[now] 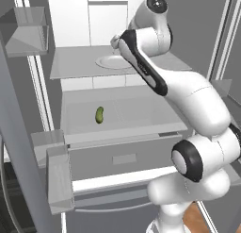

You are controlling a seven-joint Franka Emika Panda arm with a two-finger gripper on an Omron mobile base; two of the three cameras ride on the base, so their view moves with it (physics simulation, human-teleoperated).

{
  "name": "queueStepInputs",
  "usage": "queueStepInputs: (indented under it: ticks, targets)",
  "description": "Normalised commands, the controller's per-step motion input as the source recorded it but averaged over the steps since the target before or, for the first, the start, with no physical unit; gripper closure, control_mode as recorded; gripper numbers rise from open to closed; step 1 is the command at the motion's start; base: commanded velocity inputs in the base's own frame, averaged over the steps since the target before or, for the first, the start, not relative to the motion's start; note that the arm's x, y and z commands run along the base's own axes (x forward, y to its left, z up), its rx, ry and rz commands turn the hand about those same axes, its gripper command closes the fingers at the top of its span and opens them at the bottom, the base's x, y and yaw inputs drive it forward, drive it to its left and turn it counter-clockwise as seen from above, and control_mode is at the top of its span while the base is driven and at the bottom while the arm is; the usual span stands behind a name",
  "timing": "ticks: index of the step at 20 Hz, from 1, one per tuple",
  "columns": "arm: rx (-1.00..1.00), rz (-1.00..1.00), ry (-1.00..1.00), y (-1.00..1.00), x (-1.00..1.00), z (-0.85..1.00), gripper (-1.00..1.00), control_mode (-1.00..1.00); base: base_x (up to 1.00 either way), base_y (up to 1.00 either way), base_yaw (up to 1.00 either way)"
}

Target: Retrieve the steak from the fridge and place it on the cutting board.

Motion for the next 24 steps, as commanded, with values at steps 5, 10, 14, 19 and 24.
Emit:
queueStepInputs:
  ticks: [5,10,14,19,24]
  targets:
    - [0.02,-0.41,0.0,-0.13,-0.59,0.0,1.0,-1.0,0.0,0.0,0.0]
    - [0.05,-0.32,0.06,-0.15,-0.64,0.01,1.0,-1.0,0.0,0.0,0.0]
    - [0.22,-0.15,0.16,-0.1,-0.5,0.0,1.0,-1.0,0.0,0.0,0.0]
    - [0.17,0.06,0.11,-0.22,-0.66,0.01,1.0,-1.0,0.0,0.0,0.0]
    - [0.01,0.1,0.0,-0.19,-1.0,0.0,1.0,-1.0,0.0,0.0,0.0]
